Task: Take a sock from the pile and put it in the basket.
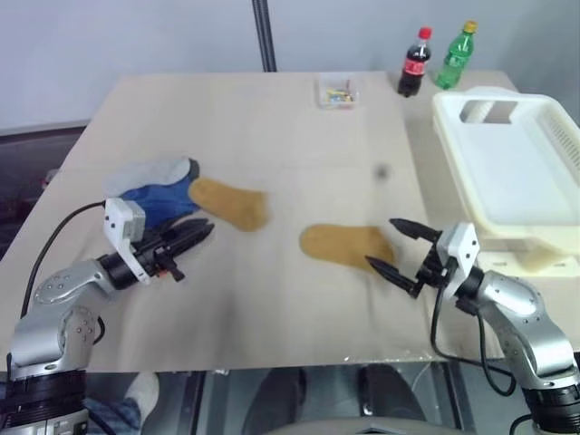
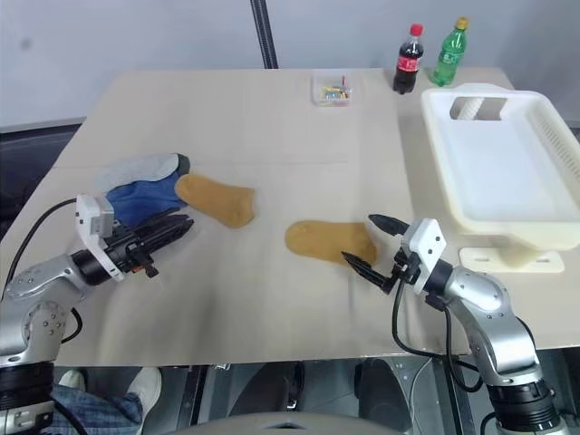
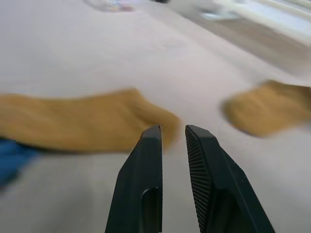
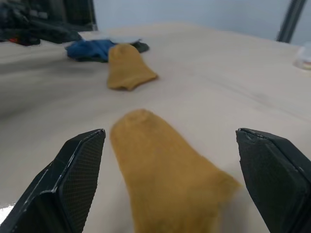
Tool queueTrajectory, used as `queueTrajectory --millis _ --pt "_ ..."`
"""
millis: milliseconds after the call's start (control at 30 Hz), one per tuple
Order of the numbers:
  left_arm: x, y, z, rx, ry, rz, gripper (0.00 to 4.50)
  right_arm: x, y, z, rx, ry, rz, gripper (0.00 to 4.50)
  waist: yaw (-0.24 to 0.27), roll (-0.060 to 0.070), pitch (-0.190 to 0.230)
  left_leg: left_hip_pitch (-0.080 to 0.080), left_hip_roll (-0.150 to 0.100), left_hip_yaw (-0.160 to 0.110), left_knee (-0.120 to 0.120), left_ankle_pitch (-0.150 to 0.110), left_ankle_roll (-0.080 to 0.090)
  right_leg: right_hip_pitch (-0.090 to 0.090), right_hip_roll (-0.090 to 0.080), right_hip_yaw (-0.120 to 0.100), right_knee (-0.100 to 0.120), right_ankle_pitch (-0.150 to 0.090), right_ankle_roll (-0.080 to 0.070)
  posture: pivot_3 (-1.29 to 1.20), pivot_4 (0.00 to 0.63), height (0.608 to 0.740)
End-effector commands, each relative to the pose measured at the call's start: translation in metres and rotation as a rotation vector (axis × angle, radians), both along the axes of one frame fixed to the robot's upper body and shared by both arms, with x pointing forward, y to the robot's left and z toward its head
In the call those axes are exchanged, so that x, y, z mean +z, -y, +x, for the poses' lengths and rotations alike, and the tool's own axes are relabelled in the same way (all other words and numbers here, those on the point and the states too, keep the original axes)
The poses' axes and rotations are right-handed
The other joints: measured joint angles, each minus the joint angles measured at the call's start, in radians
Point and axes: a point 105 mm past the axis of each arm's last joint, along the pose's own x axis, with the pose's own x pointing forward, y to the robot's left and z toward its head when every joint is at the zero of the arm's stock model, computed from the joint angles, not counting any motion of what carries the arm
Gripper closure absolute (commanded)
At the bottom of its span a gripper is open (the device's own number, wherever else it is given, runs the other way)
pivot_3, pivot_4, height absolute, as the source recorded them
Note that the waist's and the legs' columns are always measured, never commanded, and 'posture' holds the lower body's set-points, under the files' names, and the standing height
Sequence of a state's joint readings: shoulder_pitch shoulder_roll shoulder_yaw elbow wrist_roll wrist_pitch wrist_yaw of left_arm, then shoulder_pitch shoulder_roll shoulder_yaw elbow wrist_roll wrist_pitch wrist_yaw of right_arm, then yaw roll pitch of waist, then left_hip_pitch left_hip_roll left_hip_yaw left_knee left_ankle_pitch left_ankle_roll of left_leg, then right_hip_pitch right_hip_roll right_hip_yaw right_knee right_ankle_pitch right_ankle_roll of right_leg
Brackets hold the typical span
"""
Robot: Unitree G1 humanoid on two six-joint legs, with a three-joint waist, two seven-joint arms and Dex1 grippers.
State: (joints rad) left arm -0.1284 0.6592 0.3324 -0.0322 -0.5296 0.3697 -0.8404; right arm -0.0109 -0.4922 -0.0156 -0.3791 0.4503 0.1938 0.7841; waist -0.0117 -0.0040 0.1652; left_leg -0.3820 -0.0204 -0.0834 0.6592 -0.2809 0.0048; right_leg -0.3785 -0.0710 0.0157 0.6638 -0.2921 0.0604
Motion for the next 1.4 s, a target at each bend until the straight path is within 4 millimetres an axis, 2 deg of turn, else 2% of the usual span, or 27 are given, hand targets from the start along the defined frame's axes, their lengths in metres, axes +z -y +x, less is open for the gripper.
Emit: queueTrajectory --millis 33,133,200,300,400,467,500,600,800,867,967,1000,1033,1100,1133,1167,1333,1400 --pt "-0.009 0.022 0.014 0.024 0.049 0.025 3.63 0.018 0.001 -0.001 0.007 0.063 0.019 0.00 -0.003 0.000 0.000 0.000 0.000 0.000 0.000 0.000 0.001 0.000 0.000 0.000 0.001 0.000 0.000 0.00 0.150 0.740" --pt "-0.021 0.040 0.021 0.018 0.078 0.086 3.63 0.018 0.000 0.000 -0.002 0.063 0.023 0.00 -0.002 0.000 0.000 0.000 0.000 0.000 0.000 0.000 0.000 0.000 0.001 0.000 0.001 0.000 0.000 0.00 0.150 0.740" --pt "-0.030 0.045 0.024 0.032 0.076 0.112 3.63 0.018 -0.002 -0.001 0.000 0.064 0.025 0.00 -0.003 0.000 0.000 0.000 0.000 0.000 0.000 0.001 -0.001 0.000 0.001 0.000 0.001 0.000 0.000 0.00 0.150 0.740" --pt "-0.039 0.054 0.019 -0.021 0.049 0.105 3.63 0.017 -0.002 -0.002 -0.006 0.066 0.024 0.00 -0.002 0.000 0.000 0.000 0.000 0.000 0.000 0.002 -0.003 0.000 0.001 0.000 0.001 0.000 0.000 0.00 0.150 0.740" --pt "-0.042 0.051 0.020 0.010 0.045 0.095 2.82 0.016 0.001 -0.002 -0.018 0.063 0.019 0.00 -0.002 0.000 0.000 0.000 0.000 0.000 0.000 0.002 -0.003 0.000 0.001 0.000 0.001 0.000 0.000 0.00 0.150 0.740" --pt "-0.041 0.050 0.023 0.039 0.067 0.109 1.88 0.014 0.001 -0.002 -0.019 0.062 0.015 0.00 -0.002 0.000 0.000 0.000 0.000 0.000 0.001 0.002 -0.003 0.000 0.001 0.000 0.001 0.000 0.000 0.00 0.150 0.740" --pt "-0.042 0.051 0.025 0.047 0.079 0.130 1.72 0.013 0.001 -0.002 -0.018 0.061 0.014 0.00 -0.001 0.000 0.000 0.000 0.000 0.000 0.001 0.002 -0.003 0.000 0.001 0.000 0.001 0.000 0.000 0.00 0.150 0.740" --pt "-0.051 0.057 0.030 0.040 0.079 0.183 0.51 0.012 -0.002 -0.002 -0.014 0.060 0.014 0.00 -0.001 0.000 0.000 0.000 0.000 0.000 0.001 0.002 -0.003 0.000 0.001 0.000 0.002 0.000 0.000 0.00 0.150 0.740" --pt "-0.066 0.065 0.039 0.046 0.055 0.243 0.51 0.012 -0.001 -0.002 -0.011 0.067 0.003 0.00 0.002 0.000 -0.001 0.000 -0.002 0.000 0.005 0.002 -0.002 0.001 0.001 0.000 0.005 0.000 0.001 0.00 0.150 0.740" --pt "-0.067 0.060 0.043 0.095 0.053 0.250 1.06 0.011 0.000 -0.002 -0.017 0.069 0.002 0.00 0.002 0.000 -0.001 0.001 -0.002 0.000 0.007 0.000 0.001 0.001 0.001 0.000 0.007 0.000 0.001 0.00 0.150 0.740" --pt "-0.068 0.053 0.046 0.137 0.048 0.256 2.22 0.011 0.000 -0.002 -0.024 0.068 0.001 0.00 0.000 0.001 -0.001 0.002 -0.002 0.000 0.009 0.000 0.001 0.001 0.001 0.001 0.011 0.000 0.001 0.00 0.150 0.740" --pt "-0.069 0.052 0.046 0.147 0.052 0.270 2.77 0.011 0.000 -0.002 -0.027 0.068 0.002 0.00 0.000 0.001 -0.001 0.003 -0.002 0.000 0.009 0.000 0.001 0.001 0.001 0.001 0.014 0.000 0.001 0.00 0.150 0.740" --pt "-0.069 0.051 0.046 0.153 0.055 0.276 2.95 0.011 0.001 -0.002 -0.029 0.069 0.003 0.00 -0.001 0.002 -0.001 0.003 -0.002 0.000 0.009 0.000 0.001 0.001 0.001 0.001 0.014 0.000 0.001 0.00 0.150 0.740" --pt "-0.069 0.050 0.047 0.166 0.053 0.264 3.94 0.011 0.003 -0.001 -0.039 0.071 0.005 0.00 -0.001 0.002 -0.002 0.004 -0.002 0.000 0.009 0.000 0.001 0.001 0.001 0.001 0.014 0.000 0.001 0.00 0.150 0.740" --pt "-0.069 0.050 0.047 0.170 0.057 0.258 4.23 0.012 0.004 0.000 -0.045 0.070 0.006 0.00 -0.001 0.002 -0.002 0.004 -0.002 0.000 0.009 0.000 0.001 0.001 0.001 0.001 0.014 0.000 0.001 0.00 0.150 0.740" --pt "-0.067 0.051 0.048 0.172 0.062 0.248 4.43 0.011 0.005 0.001 -0.049 0.070 0.006 0.00 -0.001 0.002 -0.002 0.004 -0.002 0.000 0.009 0.000 0.001 0.001 0.001 0.001 0.014 0.000 0.001 0.00 0.150 0.740" --pt "-0.041 0.069 0.058 0.203 0.100 0.066 4.43 0.009 0.006 0.001 -0.050 0.069 -0.001 0.00 0.004 0.002 -0.002 0.003 -0.002 0.000 0.010 0.000 0.001 0.001 0.001 0.001 0.014 0.000 0.001 0.00 0.150 0.740" --pt "-0.034 0.087 0.060 0.163 0.106 0.025 4.43 0.008 0.006 0.002 -0.050 0.071 0.001 0.00 0.002 0.001 -0.002 0.002 -0.003 -0.001 0.010 0.000 0.001 0.001 0.001 0.000 0.014 0.000 0.001 0.00 0.150 0.740"
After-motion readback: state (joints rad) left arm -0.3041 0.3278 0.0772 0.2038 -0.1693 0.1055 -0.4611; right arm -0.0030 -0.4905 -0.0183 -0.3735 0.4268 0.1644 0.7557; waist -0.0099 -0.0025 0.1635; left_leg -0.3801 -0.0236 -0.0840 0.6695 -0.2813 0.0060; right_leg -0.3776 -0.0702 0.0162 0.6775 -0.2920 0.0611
